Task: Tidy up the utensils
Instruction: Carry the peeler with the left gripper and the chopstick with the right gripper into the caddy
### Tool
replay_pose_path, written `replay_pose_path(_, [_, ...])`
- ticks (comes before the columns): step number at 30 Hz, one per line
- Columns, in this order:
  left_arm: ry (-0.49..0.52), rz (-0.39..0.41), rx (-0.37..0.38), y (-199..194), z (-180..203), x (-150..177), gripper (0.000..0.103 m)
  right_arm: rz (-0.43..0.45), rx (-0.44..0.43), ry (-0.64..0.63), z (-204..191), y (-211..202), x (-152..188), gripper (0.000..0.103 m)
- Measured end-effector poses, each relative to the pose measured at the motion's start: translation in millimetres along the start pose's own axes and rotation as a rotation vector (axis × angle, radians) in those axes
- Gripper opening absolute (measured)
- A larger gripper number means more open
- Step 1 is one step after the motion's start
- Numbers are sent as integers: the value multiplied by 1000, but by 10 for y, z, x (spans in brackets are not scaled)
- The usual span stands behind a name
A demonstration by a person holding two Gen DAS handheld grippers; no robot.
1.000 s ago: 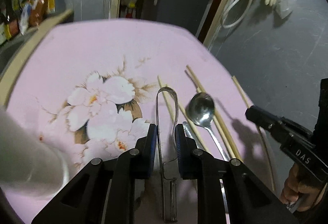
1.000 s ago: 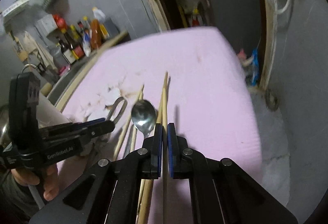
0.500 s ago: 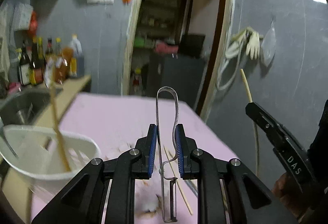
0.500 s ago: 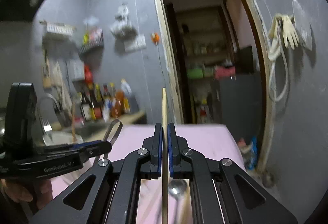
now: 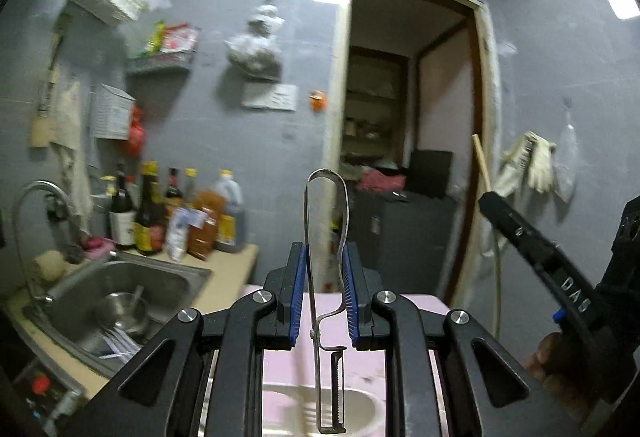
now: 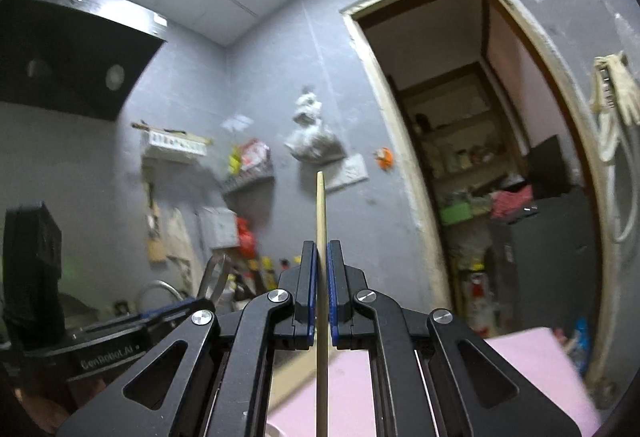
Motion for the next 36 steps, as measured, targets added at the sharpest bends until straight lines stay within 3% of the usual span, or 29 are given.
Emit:
replay_pose_path(6, [-58, 12, -78, 11, -612, 139, 15, -3, -67, 28, -257, 378, 145, 3])
replay_pose_path(13, [-203, 3, -88, 91, -1070, 407, 15, -37, -27, 66, -262, 687, 414, 3])
replay_pose_path(23, [-215, 0, -122, 124, -974, 651, 15, -91, 20, 42, -206, 749, 655, 3])
replay_pose_path(36, [-93, -18, -160, 121, -682, 881, 15, -187, 28, -44, -270, 694, 975, 3])
Point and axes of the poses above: each gripper's, at about its wrist camera, not at the fingertips, and y roughly the way its jaws point, z to its right, x to its underside, the point moved 3 cm from there along y, roughly the way its jaws point, and after that the axes turned 10 degrees about y, right-handed, at the moved point
